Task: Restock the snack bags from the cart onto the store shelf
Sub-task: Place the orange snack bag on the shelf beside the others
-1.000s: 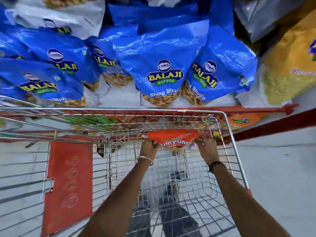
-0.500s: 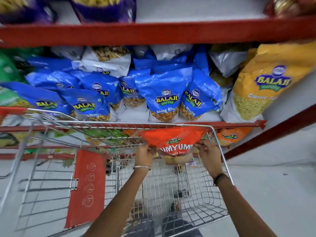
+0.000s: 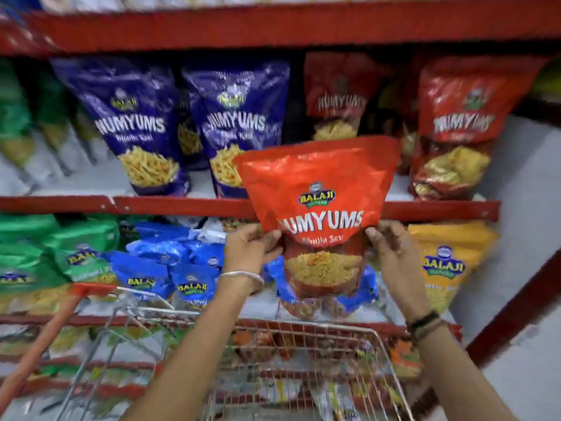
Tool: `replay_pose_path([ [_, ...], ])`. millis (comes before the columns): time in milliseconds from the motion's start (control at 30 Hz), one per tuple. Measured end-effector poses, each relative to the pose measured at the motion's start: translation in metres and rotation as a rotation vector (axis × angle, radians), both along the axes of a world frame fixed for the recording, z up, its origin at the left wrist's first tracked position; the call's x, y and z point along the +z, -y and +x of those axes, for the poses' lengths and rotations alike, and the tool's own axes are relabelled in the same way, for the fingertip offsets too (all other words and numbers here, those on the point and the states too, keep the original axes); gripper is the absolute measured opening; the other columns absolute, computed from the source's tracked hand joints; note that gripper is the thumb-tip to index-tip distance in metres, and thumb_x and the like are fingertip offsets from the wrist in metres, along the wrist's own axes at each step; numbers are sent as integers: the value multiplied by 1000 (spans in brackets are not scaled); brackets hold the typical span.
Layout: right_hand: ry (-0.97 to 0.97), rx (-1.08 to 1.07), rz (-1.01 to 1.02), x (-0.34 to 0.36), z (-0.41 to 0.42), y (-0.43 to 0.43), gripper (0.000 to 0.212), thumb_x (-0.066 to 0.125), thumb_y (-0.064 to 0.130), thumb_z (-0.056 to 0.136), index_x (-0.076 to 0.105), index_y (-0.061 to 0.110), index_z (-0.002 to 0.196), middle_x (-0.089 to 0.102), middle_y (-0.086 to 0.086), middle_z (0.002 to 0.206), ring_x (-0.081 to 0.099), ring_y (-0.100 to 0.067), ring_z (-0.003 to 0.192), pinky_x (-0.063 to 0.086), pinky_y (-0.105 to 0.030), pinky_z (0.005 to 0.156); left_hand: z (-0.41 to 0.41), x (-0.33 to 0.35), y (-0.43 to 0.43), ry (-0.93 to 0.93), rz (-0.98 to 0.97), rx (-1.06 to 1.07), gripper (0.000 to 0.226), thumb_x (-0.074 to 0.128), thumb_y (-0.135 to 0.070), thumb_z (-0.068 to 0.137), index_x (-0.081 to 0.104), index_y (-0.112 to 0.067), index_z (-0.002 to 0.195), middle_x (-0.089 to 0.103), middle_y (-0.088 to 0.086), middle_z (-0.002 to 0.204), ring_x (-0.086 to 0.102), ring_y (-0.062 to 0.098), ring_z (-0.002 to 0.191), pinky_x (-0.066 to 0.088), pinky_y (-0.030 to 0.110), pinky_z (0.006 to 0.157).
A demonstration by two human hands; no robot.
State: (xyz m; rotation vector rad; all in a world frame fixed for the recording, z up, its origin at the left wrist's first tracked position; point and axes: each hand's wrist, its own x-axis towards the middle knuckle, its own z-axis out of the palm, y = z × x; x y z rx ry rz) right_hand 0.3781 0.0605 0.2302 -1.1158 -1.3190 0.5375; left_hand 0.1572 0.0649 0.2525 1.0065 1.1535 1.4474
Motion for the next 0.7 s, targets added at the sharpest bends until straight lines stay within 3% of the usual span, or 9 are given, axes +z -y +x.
replay_pose_path([
  [67, -63, -22, 93, 37, 0, -18, 8, 57, 17, 86, 59, 21, 79, 60, -5, 75, 52, 1, 65, 46, -16, 60, 6, 40, -15, 22, 55, -3, 21, 56, 6, 81, 58, -10, 67, 62, 5, 67, 59, 15, 66, 57, 16, 53],
  [133, -99, -47, 179, 69, 2, -37, 18, 55, 14, 89, 55, 28, 78, 58, 3, 75, 53, 5, 63, 47, -11, 56, 13, 76, -32, 50, 104, 6, 25, 56, 7, 81, 54, -10, 64, 62, 2, 63, 60, 13, 63, 56, 18, 53],
  [267, -105, -130, 274, 111, 10, -78, 7, 53, 15, 90, 55, 21, 87, 56, 6, 75, 54, 1, 65, 49, -14, 59, 34, 118, -75, 95, 198, 33, 24, 54, 6, 82, 52, -11, 66, 54, 6, 71, 55, 14, 70, 55, 17, 52],
  [433, -105, -193, 242, 101, 26, -133, 13, 53, 18, 90, 55, 29, 83, 59, -2, 81, 56, -11, 74, 51, -38, 74, 61, 103, -127, 131, 226, 107, 27, 53, 7, 82, 48, -12, 63, 50, 6, 67, 52, 11, 66, 52, 12, 51],
  [533, -100, -216, 189, 82, 33, -162, 5, 53, 16, 90, 55, 19, 88, 59, 3, 77, 56, 2, 68, 49, -30, 69, 73, 80, -157, 118, 206, 116, 13, 54, 6, 82, 51, -3, 74, 51, 9, 72, 51, 11, 68, 53, 11, 53],
  [600, -120, -219, 154, 75, 37, -181, 5, 53, 13, 90, 55, 17, 87, 59, 4, 76, 57, -3, 68, 50, -28, 68, 78, 71, -177, 99, 213, 125, 10, 56, 5, 81, 53, -4, 79, 52, 10, 76, 51, 12, 69, 54, 11, 53],
  [700, -168, -196, 100, 73, 43, -210, 6, 53, 7, 89, 54, 12, 86, 56, 1, 74, 55, -6, 67, 53, -13, 60, 86, 71, -207, 50, 213, 140, 21, 57, 5, 80, 53, -8, 65, 54, 7, 71, 52, 13, 69, 53, 10, 51],
])
